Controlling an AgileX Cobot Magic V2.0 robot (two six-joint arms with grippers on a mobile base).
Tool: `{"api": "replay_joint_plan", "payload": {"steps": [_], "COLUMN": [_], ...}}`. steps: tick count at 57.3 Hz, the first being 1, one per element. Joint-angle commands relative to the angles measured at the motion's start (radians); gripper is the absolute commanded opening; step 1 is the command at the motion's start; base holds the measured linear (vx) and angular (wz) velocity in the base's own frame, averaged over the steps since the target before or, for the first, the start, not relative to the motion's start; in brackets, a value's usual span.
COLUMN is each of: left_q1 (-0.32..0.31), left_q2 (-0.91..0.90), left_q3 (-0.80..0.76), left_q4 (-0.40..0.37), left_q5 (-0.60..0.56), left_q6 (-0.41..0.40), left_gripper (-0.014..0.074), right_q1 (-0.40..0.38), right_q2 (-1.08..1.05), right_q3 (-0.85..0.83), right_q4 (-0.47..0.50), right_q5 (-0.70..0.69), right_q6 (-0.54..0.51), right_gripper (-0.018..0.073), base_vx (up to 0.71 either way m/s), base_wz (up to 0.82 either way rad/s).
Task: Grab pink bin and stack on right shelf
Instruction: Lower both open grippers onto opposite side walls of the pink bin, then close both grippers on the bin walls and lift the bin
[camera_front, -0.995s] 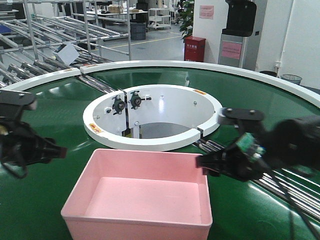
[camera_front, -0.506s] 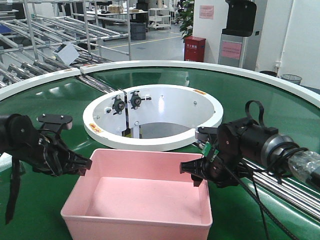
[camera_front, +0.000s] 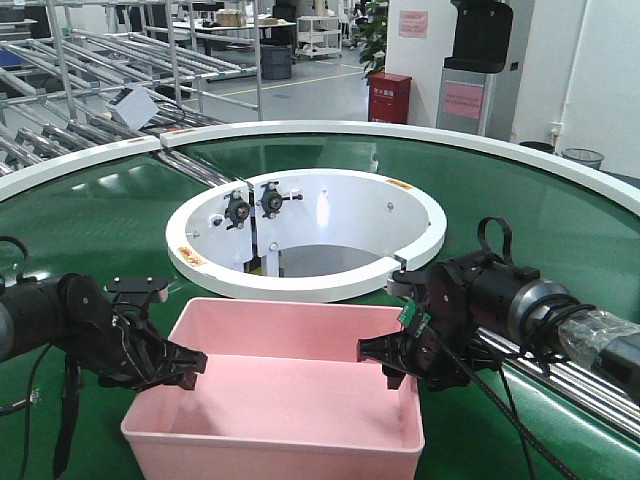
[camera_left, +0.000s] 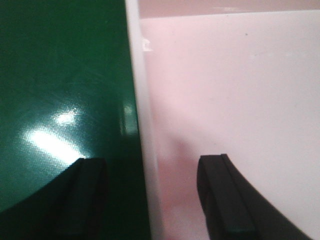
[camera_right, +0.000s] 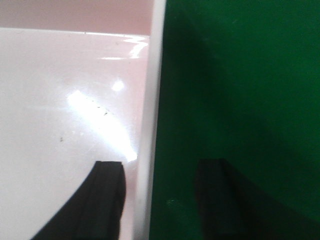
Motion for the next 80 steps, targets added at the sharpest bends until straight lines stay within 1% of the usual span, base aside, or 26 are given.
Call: {"api": "replay_joint_plan", "payload": {"steps": [1, 3, 6, 9, 12, 13, 15, 16, 26, 31, 37, 41, 46, 48, 52, 59, 69, 80], "left_q1": [-0.006, -0.006, -0.006, -0.006, -0.006, -0.006, -0.006, -0.006, -0.008, -0.021, -0.038, -0.047, -0.048, -0.048, -0.046, -0.046, -0.046, -0.048], "left_q2": [-0.047, -0.047, -0.051, -0.06, -0.069, -0.075, -0.085, -0.09, -0.202, -0.291, -0.404, -0.488, -0.611, -0.679, -0.76, -0.887, -0.959, -0.957], "left_q3": [-0.032, -0.032, -0.032, -0.033, -0.033, -0.033, -0.032, -0.031, -0.026, -0.007, 0.076, 0.153, 0.255, 0.296, 0.354, 0.416, 0.433, 0.433], "left_q4": [-0.03, -0.03, -0.03, -0.03, -0.03, -0.03, -0.026, -0.025, -0.028, -0.029, -0.031, -0.035, -0.034, -0.026, -0.024, -0.024, -0.026, -0.049], "left_q5": [-0.062, -0.062, -0.058, -0.047, -0.032, -0.027, -0.025, -0.023, -0.002, -0.01, -0.05, -0.093, -0.146, -0.148, -0.143, -0.147, -0.129, -0.075], "left_q6": [0.006, 0.006, 0.006, 0.006, 0.006, 0.006, 0.006, 0.006, -0.002, -0.003, -0.007, -0.029, -0.057, -0.059, -0.059, -0.059, -0.059, -0.066], "left_gripper": [0.0447, 0.0412, 0.0332, 0.0206, 0.01, 0.0055, -0.0005, -0.0012, -0.0004, -0.0004, -0.0004, -0.0004, -0.0004, -0.0002, -0.0001, -0.0002, -0.0002, -0.0002], "right_q1": [0.0, 0.0, 0.0, 0.0, 0.0, 0.0, 0.0, 0.0, 0.0, 0.0, 0.009, 0.019, 0.032, 0.039, 0.039, 0.039, 0.039, 0.038], "right_q2": [-0.06, -0.06, -0.06, -0.06, -0.064, -0.066, -0.075, -0.08, -0.194, -0.271, -0.364, -0.428, -0.518, -0.567, -0.643, -0.776, -0.905, -0.93], "right_q3": [-0.034, -0.034, -0.034, -0.034, -0.034, -0.034, -0.034, -0.034, -0.034, -0.03, -0.03, -0.016, 0.056, 0.111, 0.214, 0.363, 0.503, 0.513], "right_q4": [0.018, 0.027, 0.037, 0.037, 0.037, 0.037, 0.033, 0.031, -0.015, -0.008, 0.002, 0.0, 0.003, 0.011, 0.036, 0.028, 0.025, 0.006], "right_q5": [-0.036, -0.037, -0.041, -0.043, -0.04, -0.037, -0.037, -0.037, -0.057, -0.048, -0.044, -0.049, -0.083, -0.112, -0.166, -0.232, -0.303, -0.319], "right_q6": [-0.026, -0.034, -0.046, -0.051, -0.053, -0.054, -0.055, -0.055, -0.066, -0.092, -0.127, -0.15, -0.153, -0.153, -0.152, -0.152, -0.152, -0.154], "right_gripper": [0.0274, 0.0225, 0.0163, 0.0069, -0.001, -0.0015, -0.0015, -0.0014, -0.0013, -0.0012, -0.0011, -0.0011, -0.0011, -0.0011, -0.0011, -0.001, -0.0009, -0.0008], "base_vx": [0.0, 0.0, 0.0, 0.0, 0.0, 0.0, 0.0, 0.0, 0.0, 0.0, 0.0, 0.0, 0.0, 0.0, 0.0, 0.0, 0.0, 0.0], "base_wz": [0.0, 0.0, 0.0, 0.0, 0.0, 0.0, 0.0, 0.0, 0.0, 0.0, 0.0, 0.0, 0.0, 0.0, 0.0, 0.0, 0.0, 0.0]}}
